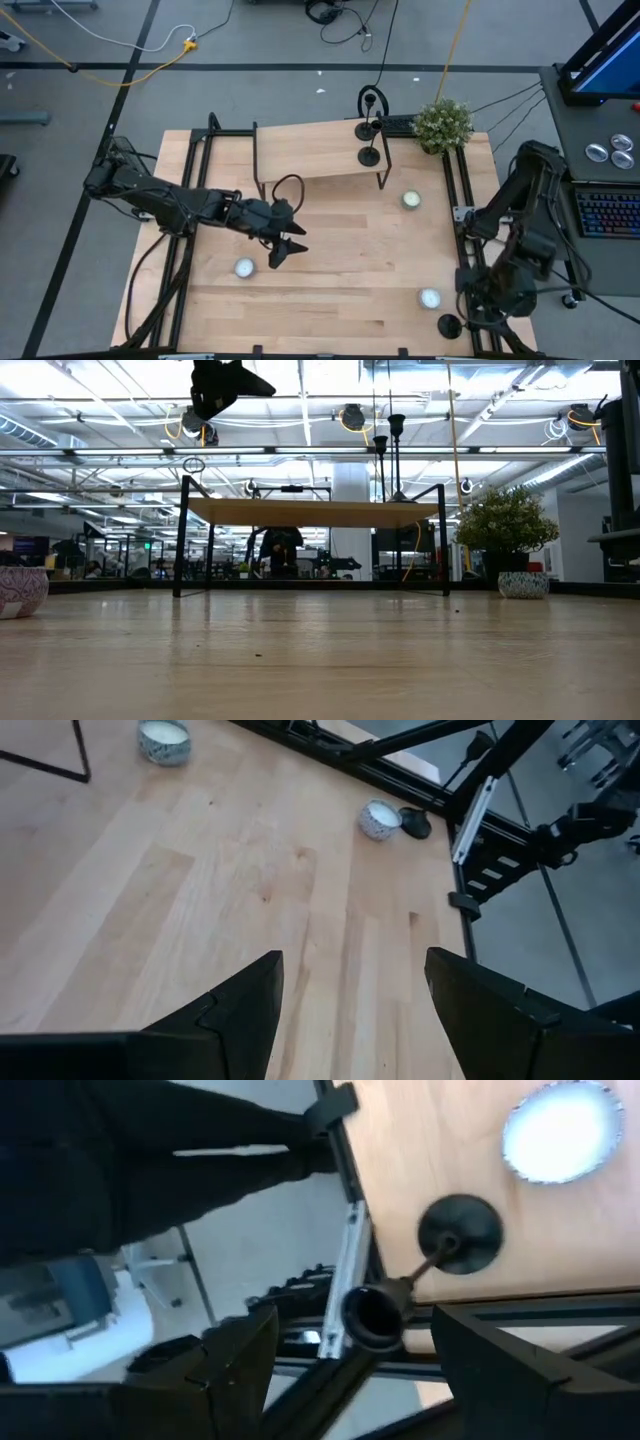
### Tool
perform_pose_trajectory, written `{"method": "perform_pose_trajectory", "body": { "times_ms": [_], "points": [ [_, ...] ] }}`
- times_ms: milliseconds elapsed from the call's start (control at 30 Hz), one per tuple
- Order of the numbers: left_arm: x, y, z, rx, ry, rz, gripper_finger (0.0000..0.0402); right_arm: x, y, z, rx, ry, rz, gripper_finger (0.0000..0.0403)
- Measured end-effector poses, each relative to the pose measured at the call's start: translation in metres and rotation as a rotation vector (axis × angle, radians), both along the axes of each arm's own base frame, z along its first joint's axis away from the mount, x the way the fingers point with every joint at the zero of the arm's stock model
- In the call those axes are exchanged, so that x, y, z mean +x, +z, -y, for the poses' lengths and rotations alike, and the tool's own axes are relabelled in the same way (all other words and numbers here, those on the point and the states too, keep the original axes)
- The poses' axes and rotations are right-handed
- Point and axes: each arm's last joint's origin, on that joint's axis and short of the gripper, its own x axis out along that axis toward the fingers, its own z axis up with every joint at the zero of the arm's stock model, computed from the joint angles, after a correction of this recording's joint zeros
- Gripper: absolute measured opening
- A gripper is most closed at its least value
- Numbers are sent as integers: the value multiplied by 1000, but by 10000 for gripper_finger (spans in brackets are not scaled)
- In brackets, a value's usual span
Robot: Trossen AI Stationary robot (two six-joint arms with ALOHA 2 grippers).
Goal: Pick & Place candle stick holders
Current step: Put the black candle holder on the shelf
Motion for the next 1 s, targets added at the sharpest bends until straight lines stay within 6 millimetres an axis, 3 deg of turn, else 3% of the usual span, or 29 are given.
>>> {"method": "perform_pose_trajectory", "body": {
  "times_ms": [533,1000],
  "points": [
    [0,-3,-7,-1,19,-33,253,-1,-15,-19,-64,-52,-52,259],
    [0,-3,-7,-11,-6,-39,253,-11,-18,-18,-119,-47,-70,260]
  ]
}}
